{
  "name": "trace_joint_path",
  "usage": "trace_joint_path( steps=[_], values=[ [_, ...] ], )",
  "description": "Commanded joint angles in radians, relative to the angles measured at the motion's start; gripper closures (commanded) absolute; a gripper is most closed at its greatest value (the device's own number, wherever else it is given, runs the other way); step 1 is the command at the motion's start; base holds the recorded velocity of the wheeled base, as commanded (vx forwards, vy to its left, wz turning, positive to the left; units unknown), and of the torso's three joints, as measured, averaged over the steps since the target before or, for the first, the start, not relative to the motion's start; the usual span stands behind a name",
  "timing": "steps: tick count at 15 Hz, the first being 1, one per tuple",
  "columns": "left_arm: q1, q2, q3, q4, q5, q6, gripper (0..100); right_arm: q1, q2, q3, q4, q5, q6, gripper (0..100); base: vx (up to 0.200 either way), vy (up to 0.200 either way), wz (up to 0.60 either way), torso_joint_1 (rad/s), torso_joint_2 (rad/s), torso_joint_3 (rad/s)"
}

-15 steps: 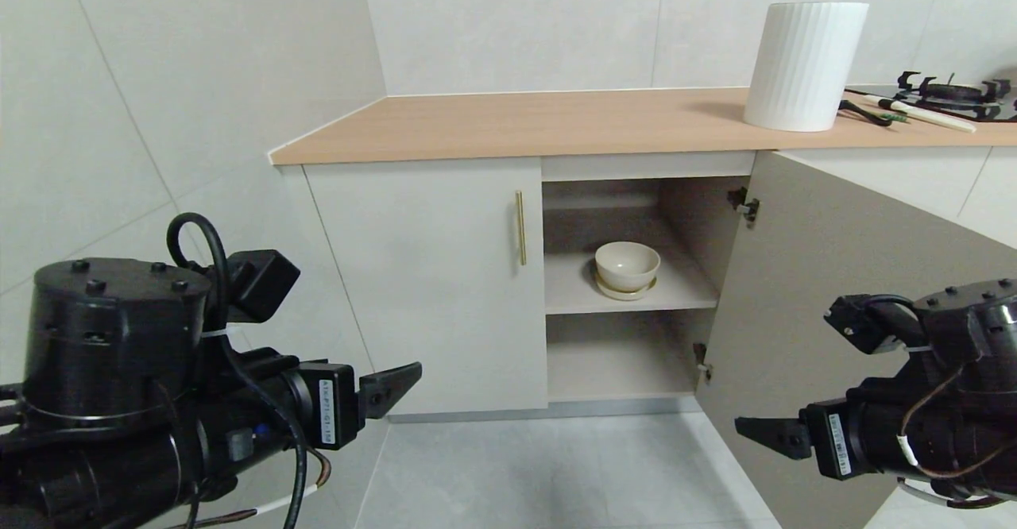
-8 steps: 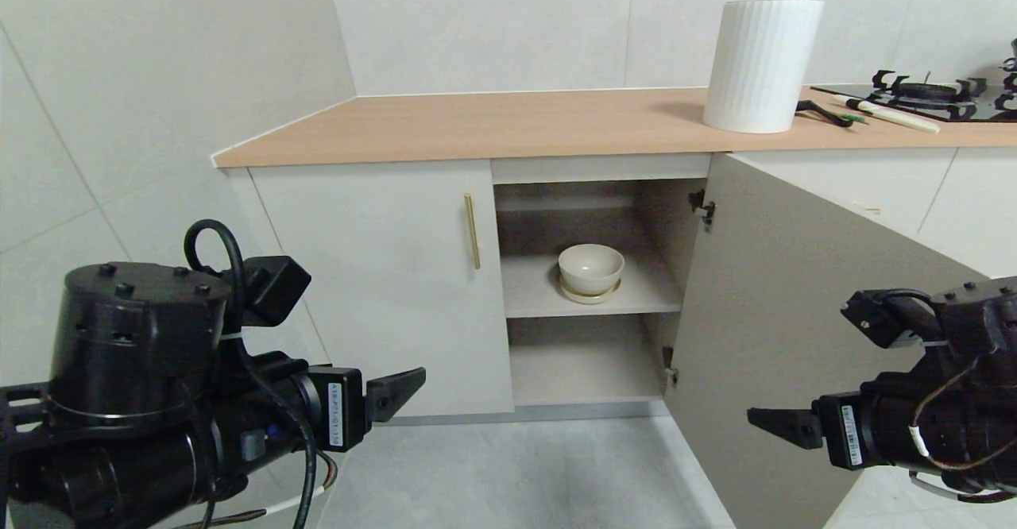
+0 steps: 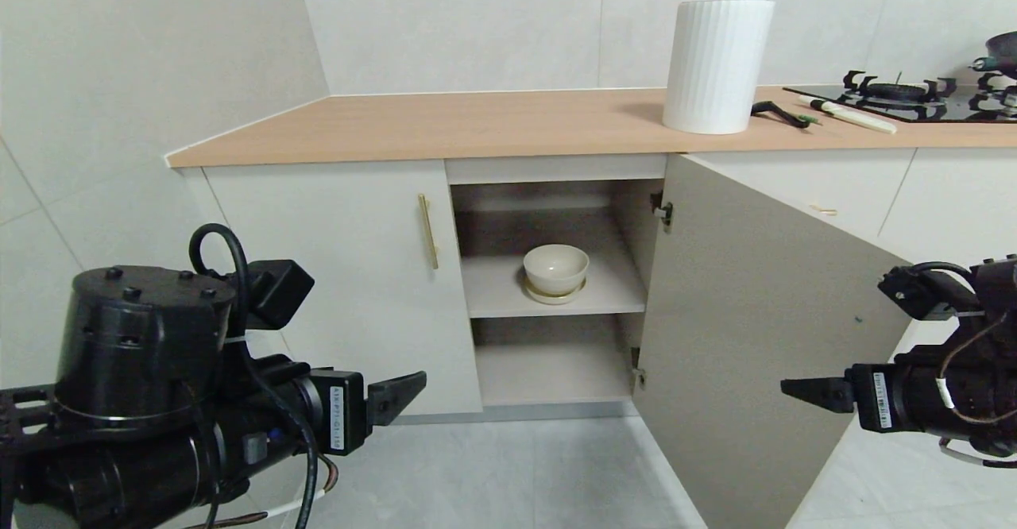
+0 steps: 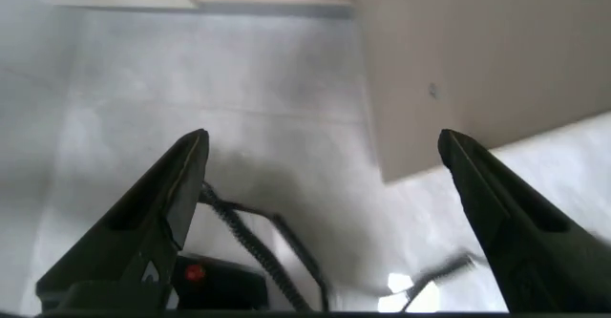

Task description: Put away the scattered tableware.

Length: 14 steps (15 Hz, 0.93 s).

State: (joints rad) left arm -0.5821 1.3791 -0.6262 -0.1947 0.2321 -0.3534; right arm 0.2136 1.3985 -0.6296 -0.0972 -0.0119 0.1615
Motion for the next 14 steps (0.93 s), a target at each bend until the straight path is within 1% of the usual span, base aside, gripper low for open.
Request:
trace_joint_path(
  steps=[1,3,4,5,6,8,9,10,11,14],
  values=[
    [-0.001,0.009,0.0,-0.002,0.001,-0.001,0,-0.028,-0.059,-0.038,0.083,0.01,-0.01,0,0.0,0.0,0.0,0.0,0.0,0.0],
    [-0.001,0.012,0.0,-0.002,0.001,-0.001,0,-0.023,-0.138,-0.064,0.172,0.125,-0.023,0,0.0,0.0,0.0,0.0,0.0,0.0],
    [-0.001,0.014,0.0,-0.002,0.001,-0.001,0,-0.022,-0.185,-0.079,0.243,0.167,-0.036,0,0.0,0.0,0.0,0.0,0.0,0.0],
    [-0.001,0.014,0.0,-0.002,0.001,-0.001,0,-0.022,-0.204,-0.094,0.275,0.17,-0.042,0,0.0,0.0,0.0,0.0,0.0,0.0],
    [-0.001,0.014,0.0,-0.002,0.001,-0.001,0,-0.022,-0.216,-0.107,0.321,0.167,-0.051,0,0.0,0.0,0.0,0.0,0.0,0.0],
    [-0.001,0.011,-0.001,-0.002,0.003,-0.001,0,-0.033,-0.208,-0.107,0.318,0.145,-0.06,0,0.0,0.0,0.0,0.0,0.0,0.0],
    [-0.001,0.009,-0.001,-0.003,0.003,-0.001,0,-0.076,-0.181,-0.114,0.307,0.125,-0.066,0,0.0,0.0,0.0,0.0,0.0,0.0],
    [-0.001,0.009,-0.001,-0.005,0.004,-0.001,0,-0.089,-0.171,-0.116,0.301,0.119,-0.074,0,0.0,0.0,0.0,0.0,0.0,0.0],
    [0.001,0.012,-0.001,-0.006,0.004,-0.002,0,-0.132,-0.128,-0.117,0.283,0.086,-0.092,0,0.0,0.0,0.0,0.0,0.0,0.0],
    [0.002,0.012,-0.001,-0.006,0.004,-0.001,0,-0.154,-0.019,-0.096,0.169,0.012,-0.083,0,0.0,0.0,0.0,0.0,0.0,0.0]
  ],
)
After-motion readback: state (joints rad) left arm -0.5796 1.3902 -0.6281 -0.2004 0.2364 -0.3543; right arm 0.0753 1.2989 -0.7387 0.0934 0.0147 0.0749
